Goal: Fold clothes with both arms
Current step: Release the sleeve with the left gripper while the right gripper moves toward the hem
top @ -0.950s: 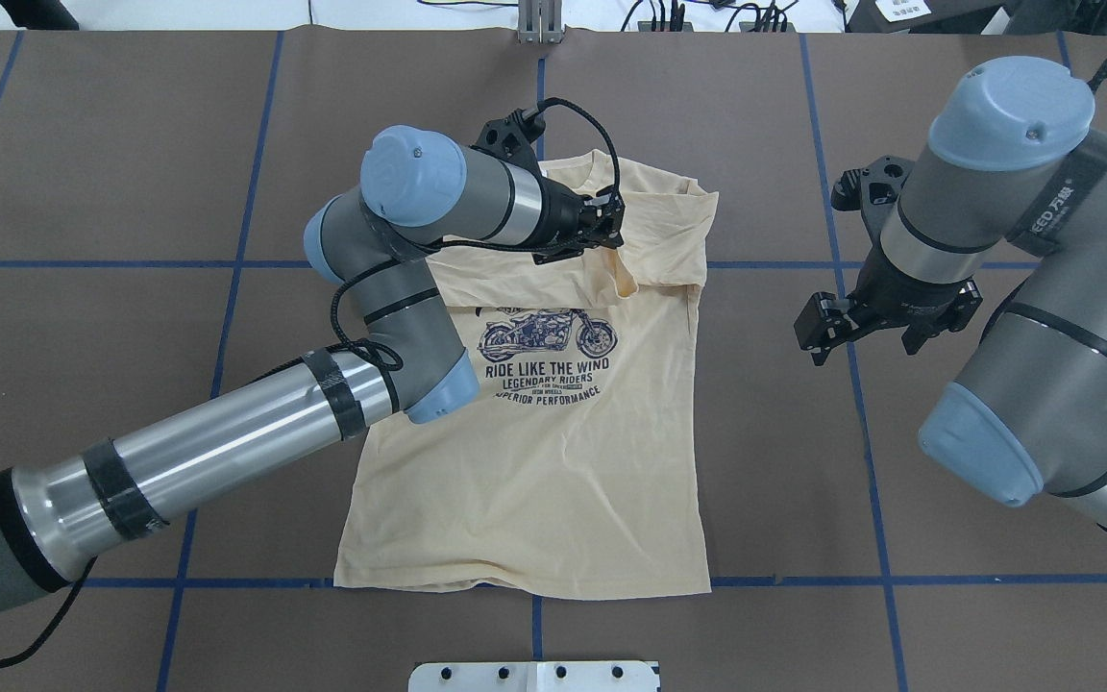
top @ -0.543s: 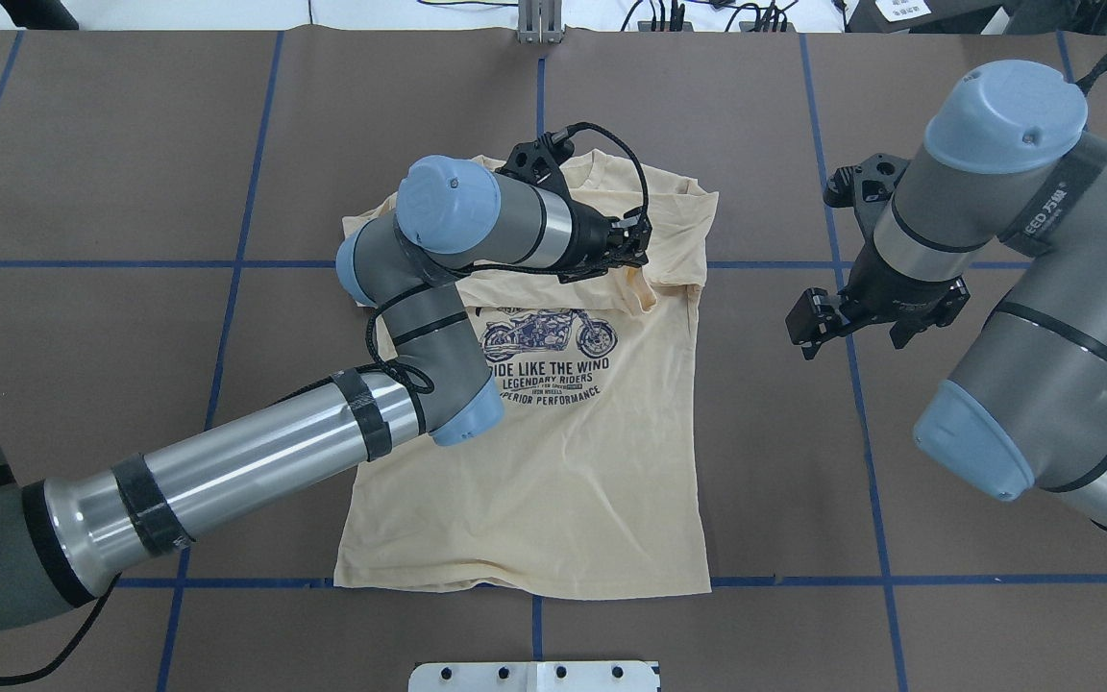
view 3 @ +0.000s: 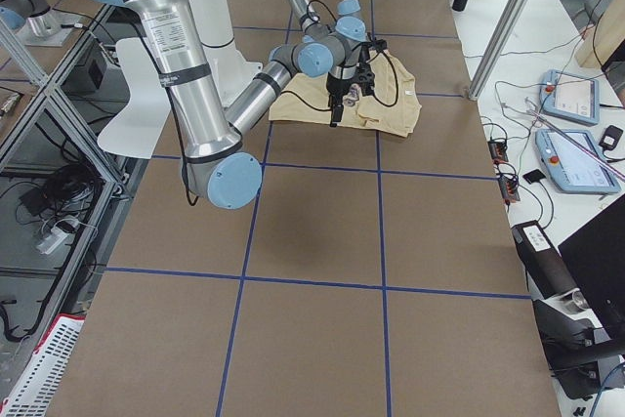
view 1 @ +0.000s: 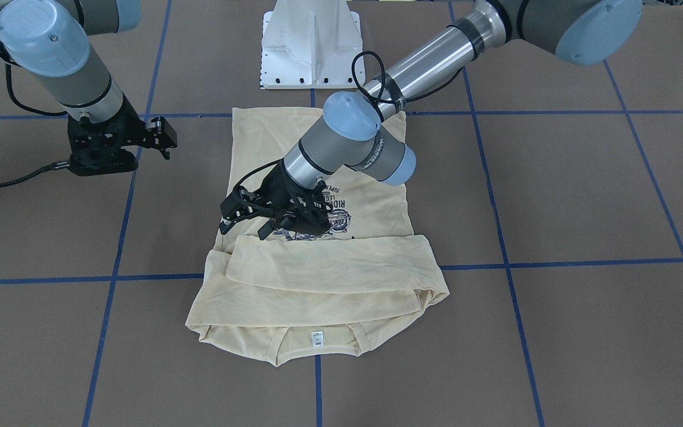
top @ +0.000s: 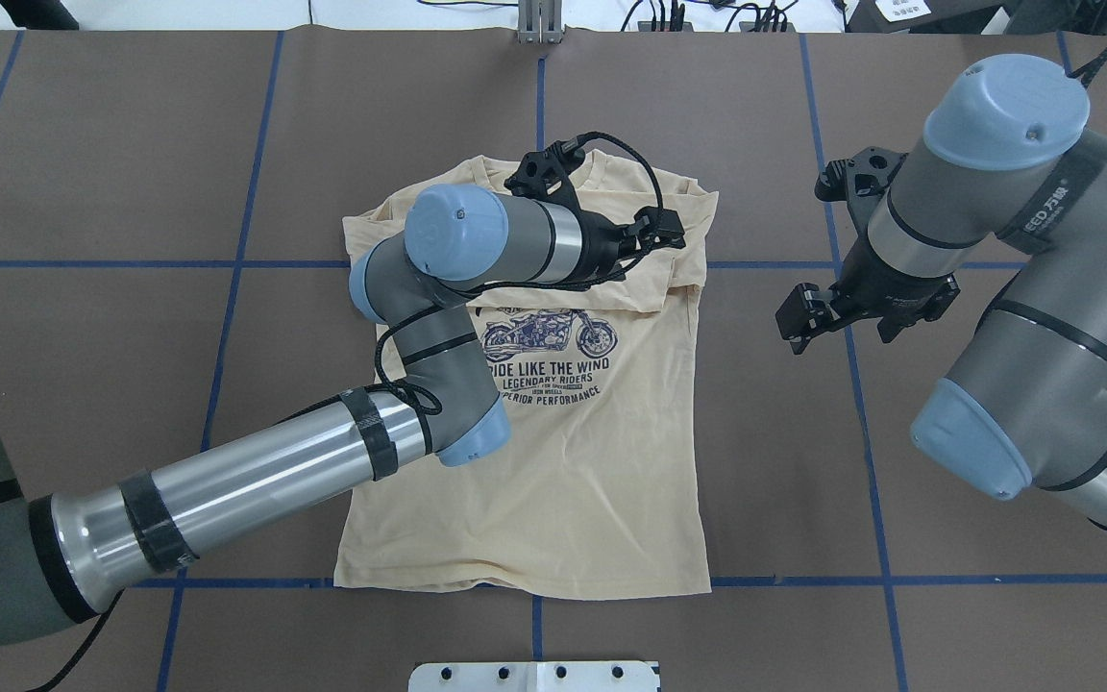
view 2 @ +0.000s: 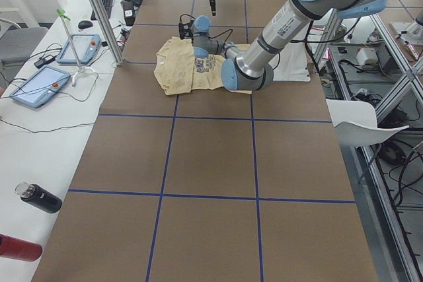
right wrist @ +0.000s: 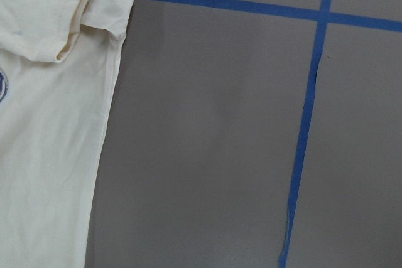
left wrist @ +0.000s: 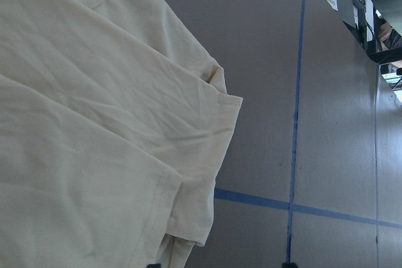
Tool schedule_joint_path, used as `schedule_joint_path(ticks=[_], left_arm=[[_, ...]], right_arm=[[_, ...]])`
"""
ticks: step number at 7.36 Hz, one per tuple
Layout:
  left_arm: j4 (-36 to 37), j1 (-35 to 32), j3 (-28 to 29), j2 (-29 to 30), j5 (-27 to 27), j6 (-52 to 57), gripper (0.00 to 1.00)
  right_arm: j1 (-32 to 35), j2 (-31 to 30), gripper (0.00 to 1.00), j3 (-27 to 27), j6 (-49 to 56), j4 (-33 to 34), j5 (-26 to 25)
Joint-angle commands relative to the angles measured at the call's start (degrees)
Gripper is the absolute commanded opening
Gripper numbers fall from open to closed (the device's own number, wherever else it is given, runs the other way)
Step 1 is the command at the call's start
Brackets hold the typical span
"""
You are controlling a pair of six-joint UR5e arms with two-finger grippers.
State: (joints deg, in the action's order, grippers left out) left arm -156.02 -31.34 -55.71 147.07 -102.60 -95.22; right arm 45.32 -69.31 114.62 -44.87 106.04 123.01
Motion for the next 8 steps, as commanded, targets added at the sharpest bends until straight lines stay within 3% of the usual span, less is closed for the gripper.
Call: schedule_joint_path(ticks=[1, 2, 4, 8], left_arm=[[1.93, -2.22, -7.52, -8.93, -3.72, 1.53, 1.0], [4.47, -4.5, -12.45, -13.34, -8.02, 1.53, 1.0], [12.8, -8.29, -24.56, -21.0, -12.0, 3.44, 1.0], [31.63, -8.39, -46.81, -33.91, -11.31, 12.22, 1.0]], right_arm=[[-1.88, -0.13, 1.0, 0.26, -6.67, -8.08, -0.31], [-4.51, -0.13, 1.0, 0.0, -11.51, -13.26, -1.19], [-10.92, 0.31, 1.0, -0.01, -18.03, -16.99, -5.73], [-20.52, -0.56, 0.99, -0.1, -23.68, -19.47, -13.14]])
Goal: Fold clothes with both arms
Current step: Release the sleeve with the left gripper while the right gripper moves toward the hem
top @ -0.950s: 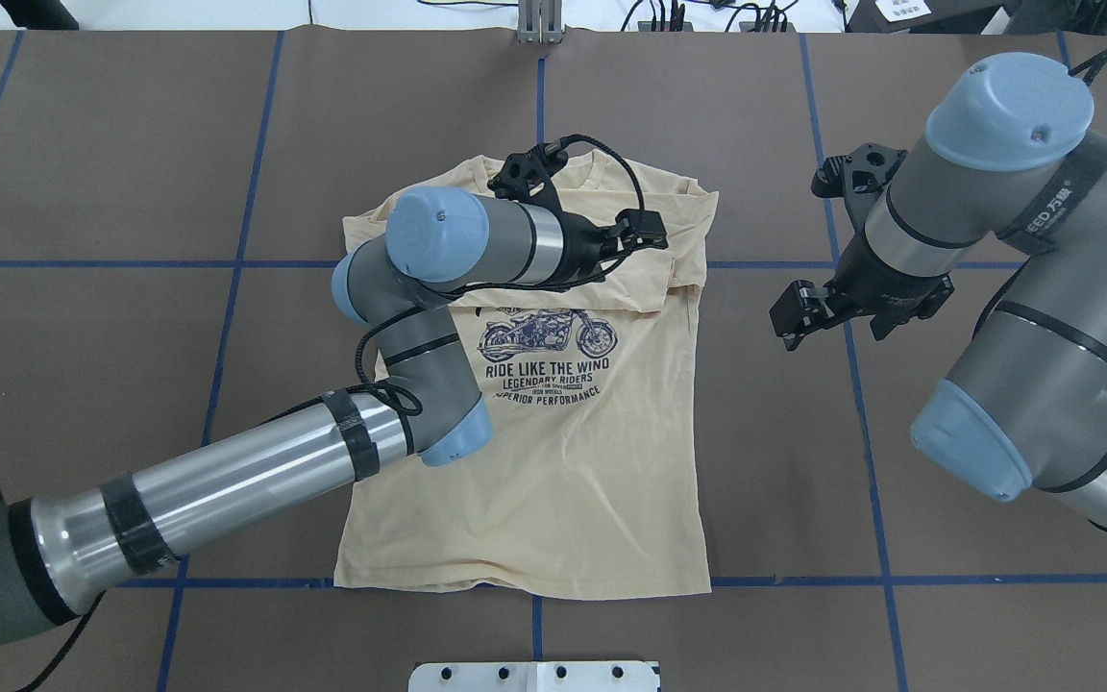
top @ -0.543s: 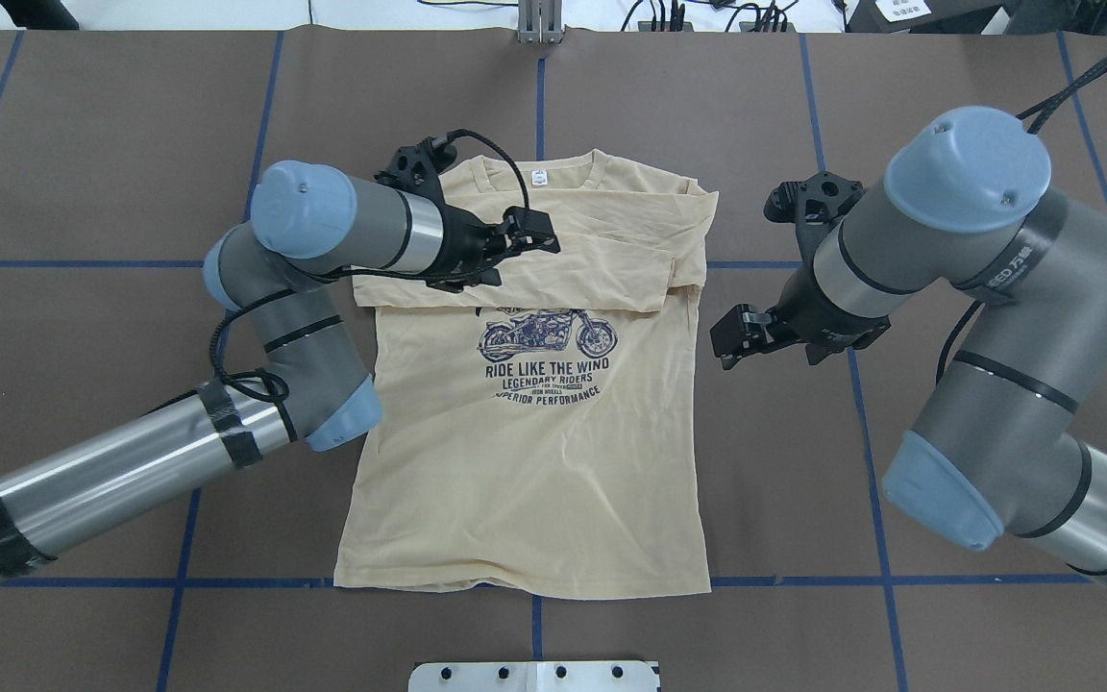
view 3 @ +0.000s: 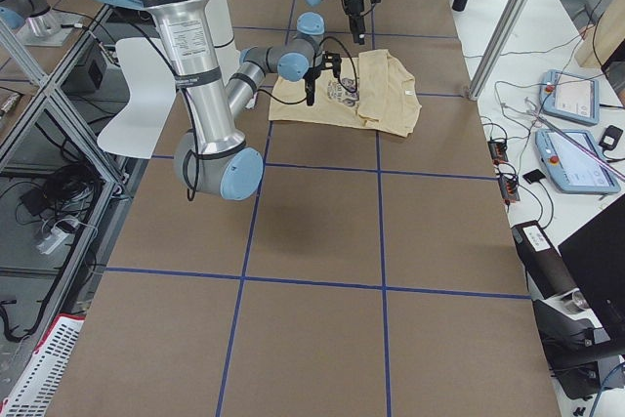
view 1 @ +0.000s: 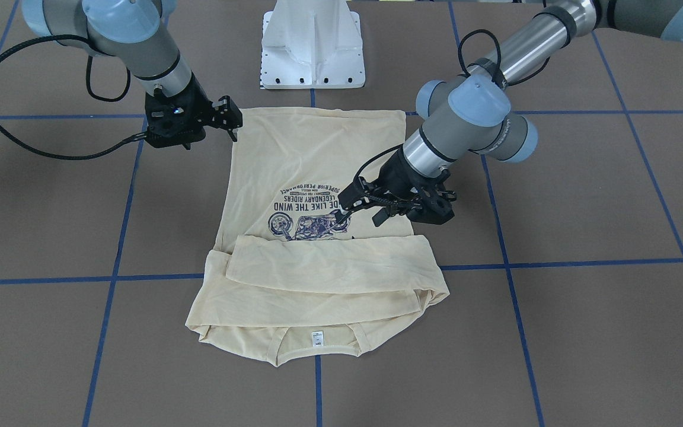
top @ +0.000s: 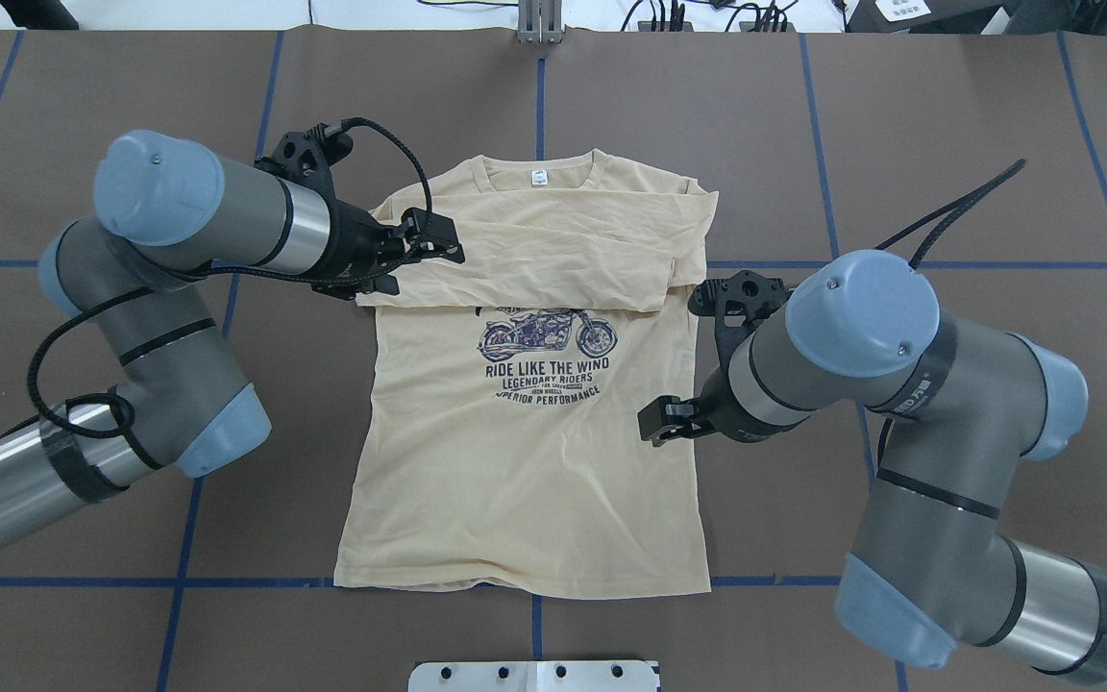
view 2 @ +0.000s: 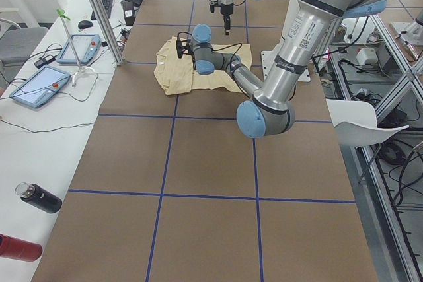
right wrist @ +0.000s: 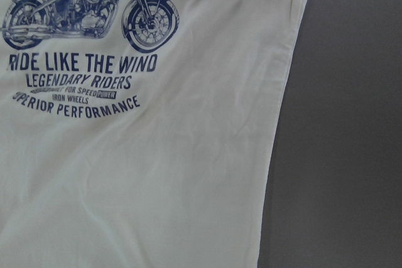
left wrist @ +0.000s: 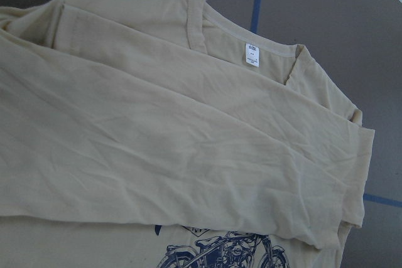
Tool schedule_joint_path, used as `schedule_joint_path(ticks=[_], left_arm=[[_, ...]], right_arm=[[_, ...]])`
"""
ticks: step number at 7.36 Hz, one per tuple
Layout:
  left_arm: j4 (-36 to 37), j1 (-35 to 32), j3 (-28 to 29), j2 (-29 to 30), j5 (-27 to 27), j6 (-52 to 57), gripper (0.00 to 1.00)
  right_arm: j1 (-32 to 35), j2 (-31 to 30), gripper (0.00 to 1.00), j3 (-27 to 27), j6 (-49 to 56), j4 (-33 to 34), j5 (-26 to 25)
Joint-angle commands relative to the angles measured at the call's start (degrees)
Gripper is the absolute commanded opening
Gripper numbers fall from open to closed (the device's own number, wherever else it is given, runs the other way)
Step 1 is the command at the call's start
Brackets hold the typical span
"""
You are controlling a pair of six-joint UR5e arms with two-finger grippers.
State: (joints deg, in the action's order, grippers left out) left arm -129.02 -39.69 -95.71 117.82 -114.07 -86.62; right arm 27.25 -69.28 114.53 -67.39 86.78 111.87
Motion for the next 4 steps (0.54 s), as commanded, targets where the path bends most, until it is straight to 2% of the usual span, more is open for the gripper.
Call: schedule_joint_path(ticks=[1, 2, 4], left_arm=[[5.08, -0.12, -10.95, -9.49, 0.16, 4.86, 1.0], [5.0, -0.12, -12.29, -11.36, 0.16, 5.05, 1.0], [5.09, -0.03, -12.39, -11.56, 0.16, 5.05, 1.0]], right_arm=[[-4.55, -1.02, 0.99, -0.18, -1.6, -0.21, -3.23], [-6.31, -1.03, 0.99, -1.05, -2.91, -0.21, -3.33], [-10.45, -0.94, 0.97, -1.41, -7.4, -0.21, -4.73]])
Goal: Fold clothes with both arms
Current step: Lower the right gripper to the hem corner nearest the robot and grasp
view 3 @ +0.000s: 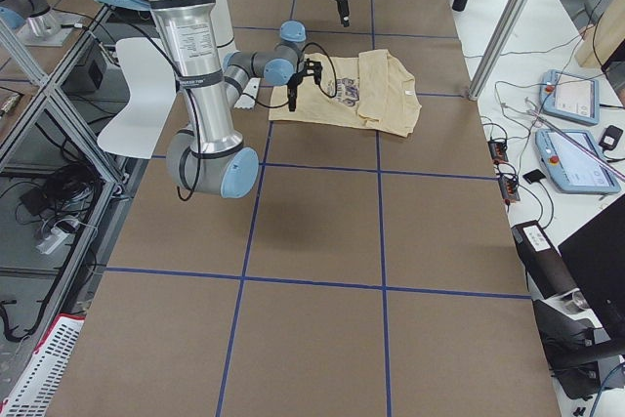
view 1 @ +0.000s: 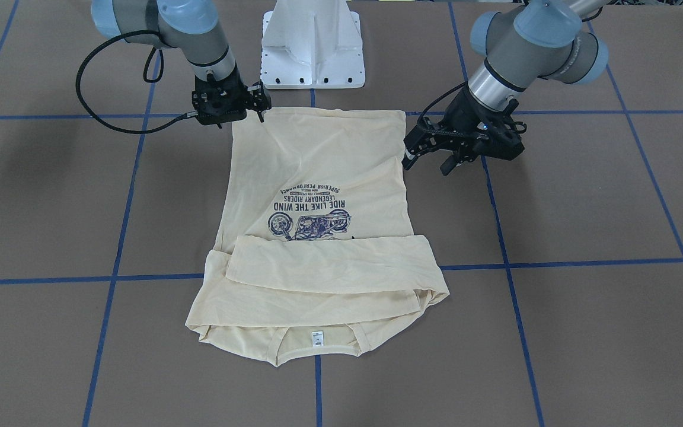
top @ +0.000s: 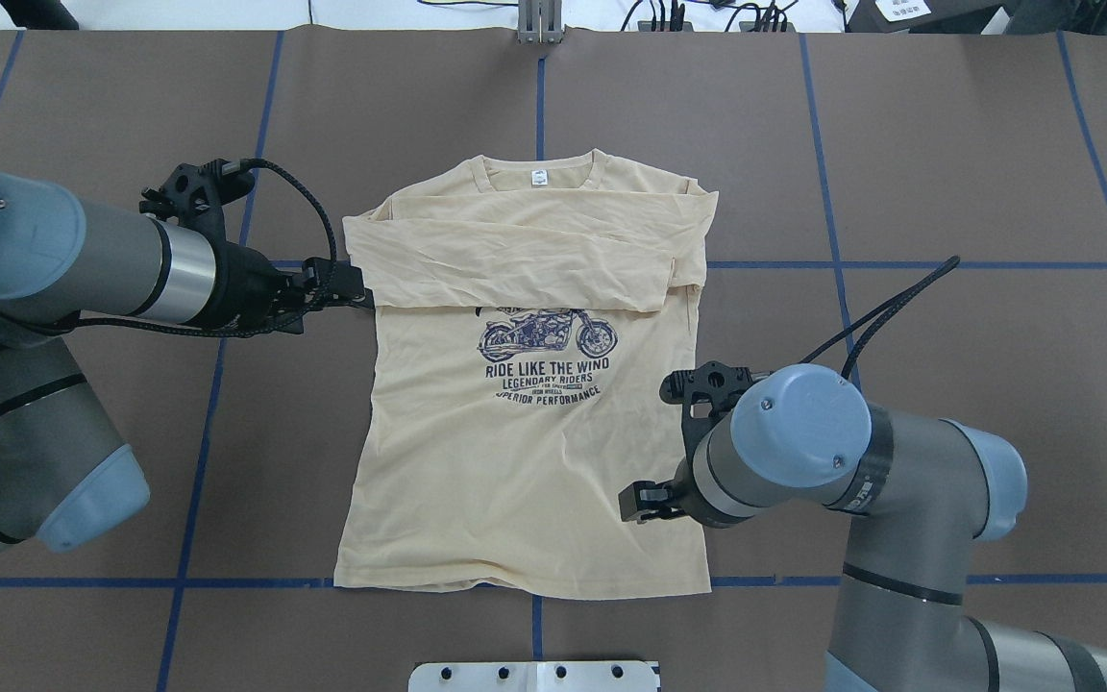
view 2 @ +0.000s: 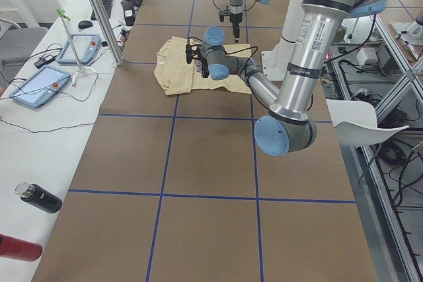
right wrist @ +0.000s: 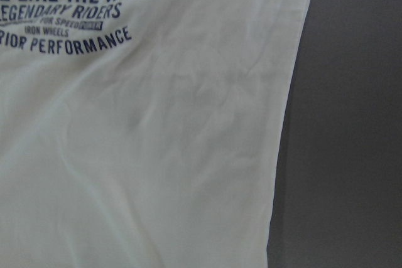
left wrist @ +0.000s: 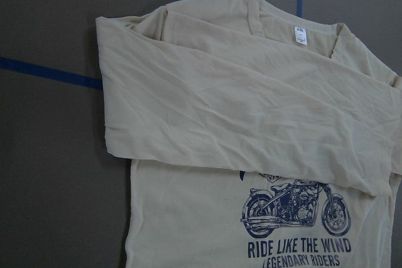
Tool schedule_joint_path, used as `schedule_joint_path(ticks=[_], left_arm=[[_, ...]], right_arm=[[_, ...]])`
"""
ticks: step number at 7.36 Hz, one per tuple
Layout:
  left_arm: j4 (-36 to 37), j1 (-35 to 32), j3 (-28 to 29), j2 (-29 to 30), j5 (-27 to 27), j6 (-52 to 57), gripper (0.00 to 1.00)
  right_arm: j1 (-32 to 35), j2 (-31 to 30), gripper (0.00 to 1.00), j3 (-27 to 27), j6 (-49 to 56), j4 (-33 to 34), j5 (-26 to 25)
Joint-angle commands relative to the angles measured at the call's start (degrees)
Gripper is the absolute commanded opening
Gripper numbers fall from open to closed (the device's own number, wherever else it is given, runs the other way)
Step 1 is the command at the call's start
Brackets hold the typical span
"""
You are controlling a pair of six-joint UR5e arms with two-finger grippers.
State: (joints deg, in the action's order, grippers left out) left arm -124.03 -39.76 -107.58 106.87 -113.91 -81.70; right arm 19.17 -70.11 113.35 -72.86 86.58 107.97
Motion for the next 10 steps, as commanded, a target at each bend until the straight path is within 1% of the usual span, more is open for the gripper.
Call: schedule_joint_path(ticks=[1, 3, 5, 6, 7, 9, 10], left_arm=[[0.11, 0.12, -0.44, -0.61, 0.0, 0.14, 1.0], [0.11, 0.21, -0.43, -0.44, -0.09, 0.14, 1.0], [0.11, 0.3, -0.43, -0.35, 0.0, 0.14, 1.0], [0.11, 0.3, -0.43, -0.35, 0.0, 0.14, 1.0], [0.11, 0.3, -0.35, -0.35, 0.0, 0.14, 1.0], [0.11, 0.3, -0.35, -0.26, 0.0, 0.14, 1.0], [0.11, 0.38, -0.35, -0.26, 0.0, 0.14, 1.0]], right_arm=[[-3.17, -0.2, 0.98, -0.5, -1.93, -0.01, -0.83], [-3.61, -0.03, 0.98, -3.29, -2.02, 0.0, -0.75], [-3.53, 0.06, 0.95, -4.19, -2.02, -0.01, -0.66], [-3.62, 0.06, 0.85, -4.19, -2.11, 0.08, -0.66], [-3.62, -0.02, 0.77, -4.28, -2.45, 0.08, -0.57], [-3.62, -0.29, 0.77, -4.28, -2.46, 0.08, -0.4], [-3.62, -0.38, 0.72, -4.19, -2.46, 0.08, -0.31]])
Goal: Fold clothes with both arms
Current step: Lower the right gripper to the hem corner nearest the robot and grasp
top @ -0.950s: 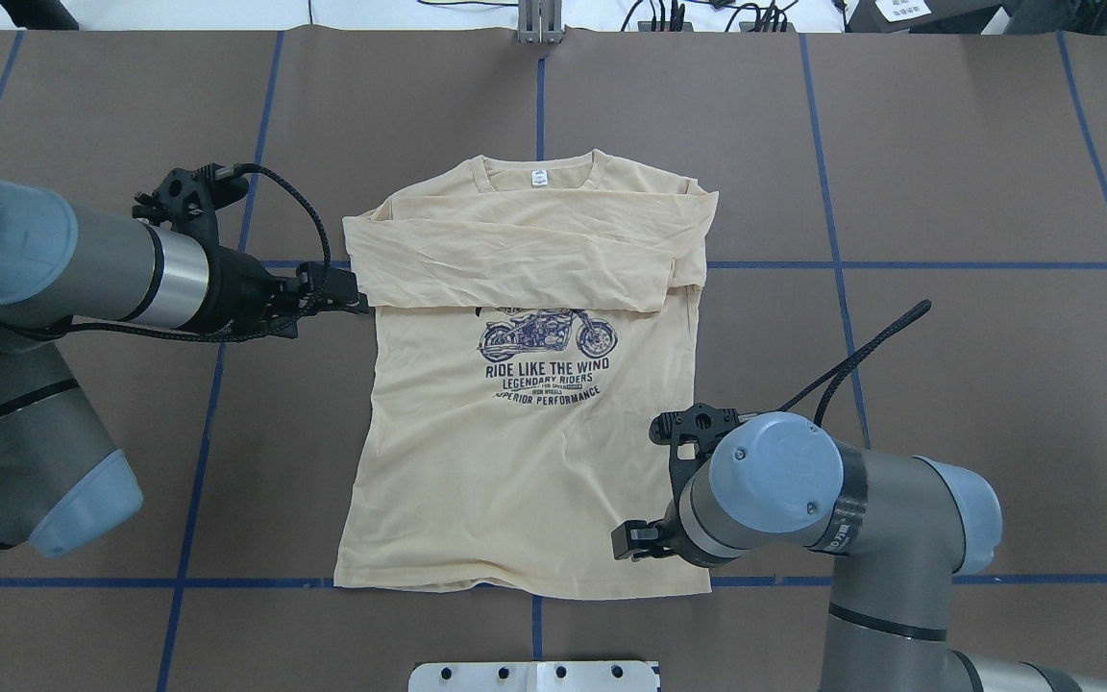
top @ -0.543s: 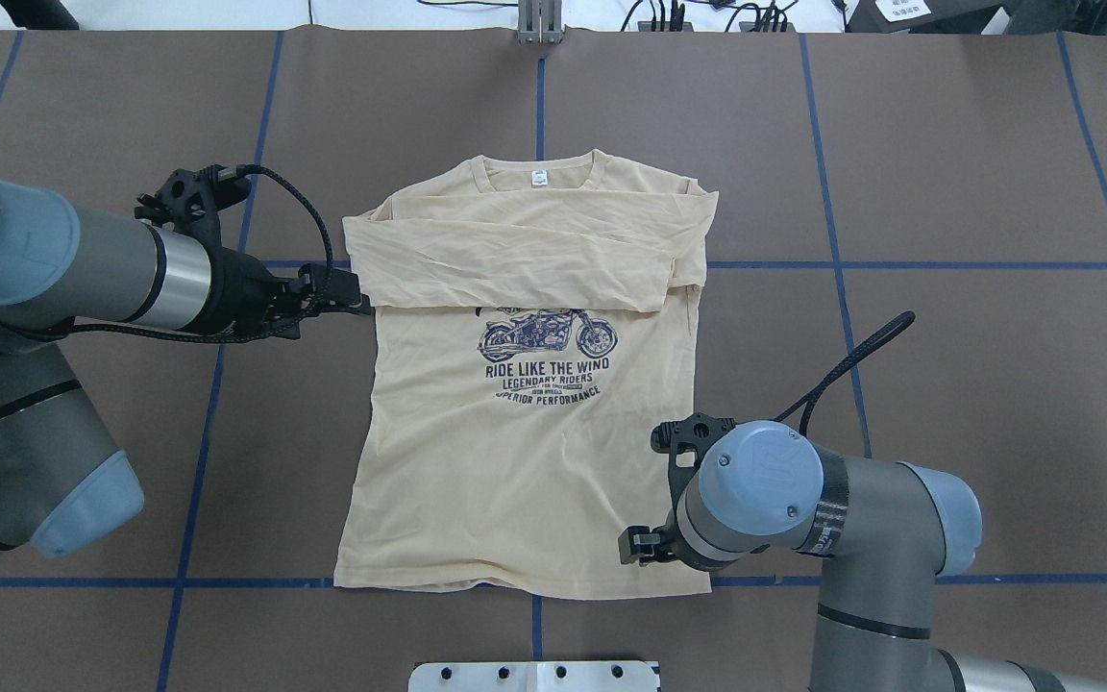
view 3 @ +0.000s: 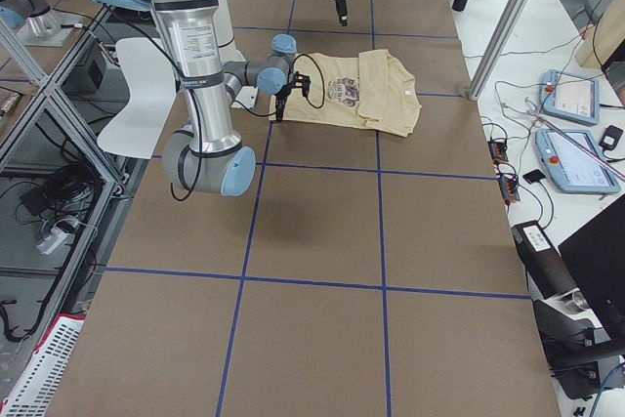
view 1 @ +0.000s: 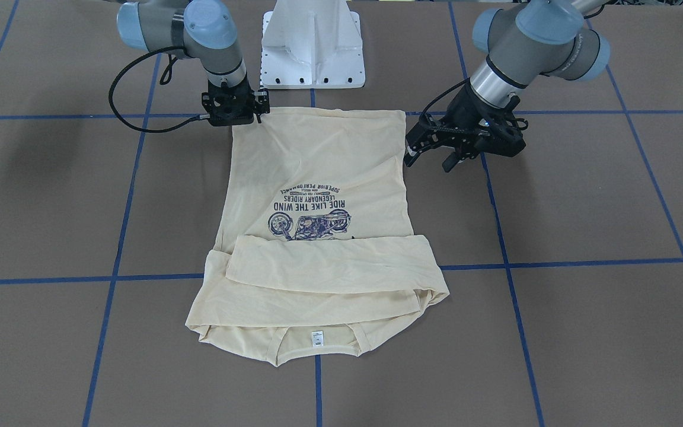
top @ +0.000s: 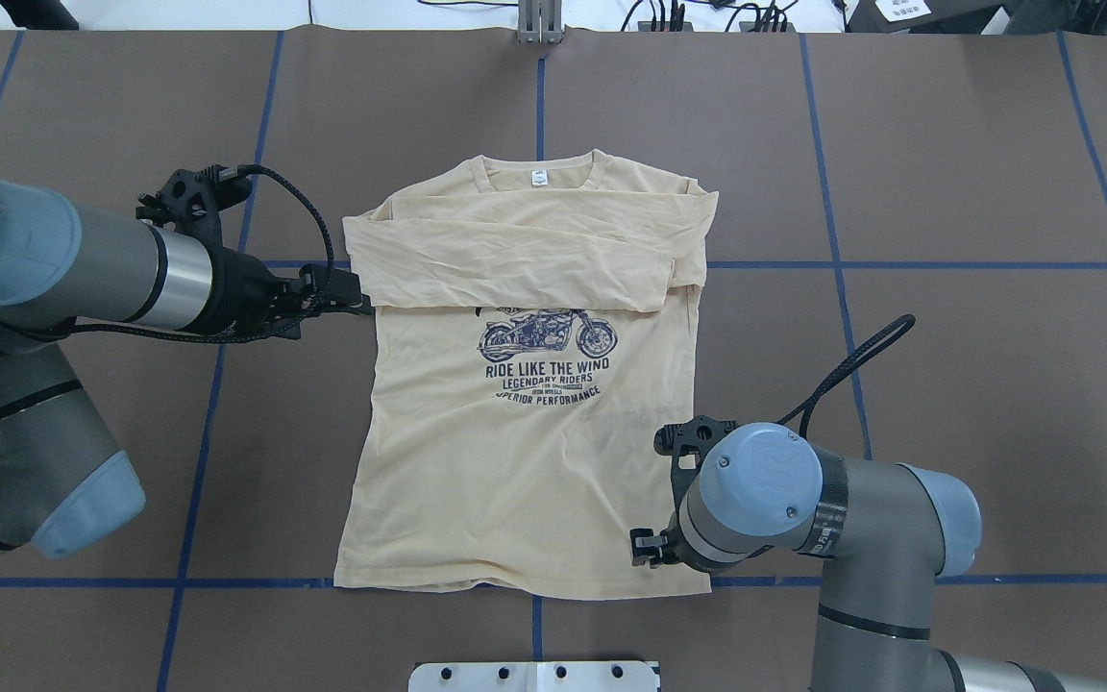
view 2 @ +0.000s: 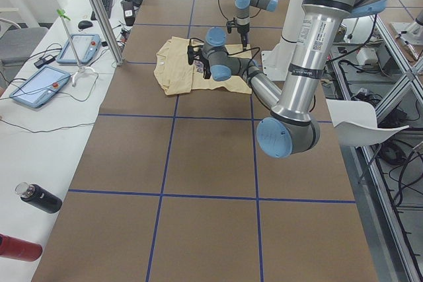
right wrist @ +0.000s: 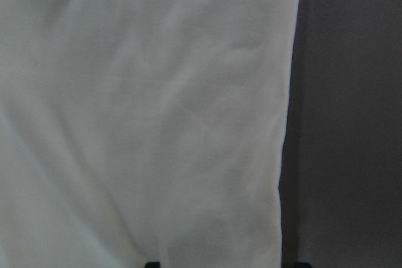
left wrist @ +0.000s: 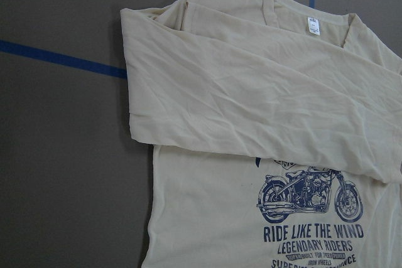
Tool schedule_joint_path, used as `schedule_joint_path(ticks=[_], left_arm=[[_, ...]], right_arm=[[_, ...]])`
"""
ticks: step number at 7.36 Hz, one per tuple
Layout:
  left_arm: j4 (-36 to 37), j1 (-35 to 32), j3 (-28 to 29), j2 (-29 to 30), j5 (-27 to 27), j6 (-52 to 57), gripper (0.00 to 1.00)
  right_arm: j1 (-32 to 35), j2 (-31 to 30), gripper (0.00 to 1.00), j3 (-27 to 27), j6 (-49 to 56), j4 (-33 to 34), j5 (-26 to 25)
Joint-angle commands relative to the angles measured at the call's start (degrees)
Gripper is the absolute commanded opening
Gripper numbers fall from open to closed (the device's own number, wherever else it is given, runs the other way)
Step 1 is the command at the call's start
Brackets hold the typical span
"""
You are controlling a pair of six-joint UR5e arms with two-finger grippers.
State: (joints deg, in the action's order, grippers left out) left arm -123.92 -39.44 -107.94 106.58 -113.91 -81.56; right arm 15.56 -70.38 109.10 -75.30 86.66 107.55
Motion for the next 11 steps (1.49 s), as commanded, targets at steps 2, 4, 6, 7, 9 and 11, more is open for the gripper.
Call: schedule_joint_path(ticks=[2, 4, 6, 7, 9, 11], left_arm=[[0.0, 0.06, -0.08, 0.03, 0.0, 0.0, 1.0], [0.0, 0.06, -0.08, 0.03, 0.0, 0.0, 1.0], [0.0, 0.15, 0.01, -0.06, 0.0, 0.0, 1.0], [0.0, 0.15, 0.01, 0.03, 0.0, 0.0, 1.0], [0.0, 0.24, 0.01, -0.06, 0.0, 0.0, 1.0], [0.0, 0.32, 0.01, -0.06, 0.0, 0.0, 1.0]], right_arm=[[-0.09, -0.46, 0.61, -0.02, -0.02, 0.0, 0.2], [-0.18, -0.54, 0.61, 0.15, -0.02, 0.0, 0.29], [-0.18, -0.54, 0.61, 0.24, -0.11, 0.0, 0.29], [-0.18, -0.81, 0.54, 0.33, -0.11, 0.0, 0.29], [-0.18, -0.9, 0.36, 0.85, -0.46, 0.0, 0.46], [-0.18, -0.9, 0.21, 1.38, -0.46, 0.09, 0.47]])
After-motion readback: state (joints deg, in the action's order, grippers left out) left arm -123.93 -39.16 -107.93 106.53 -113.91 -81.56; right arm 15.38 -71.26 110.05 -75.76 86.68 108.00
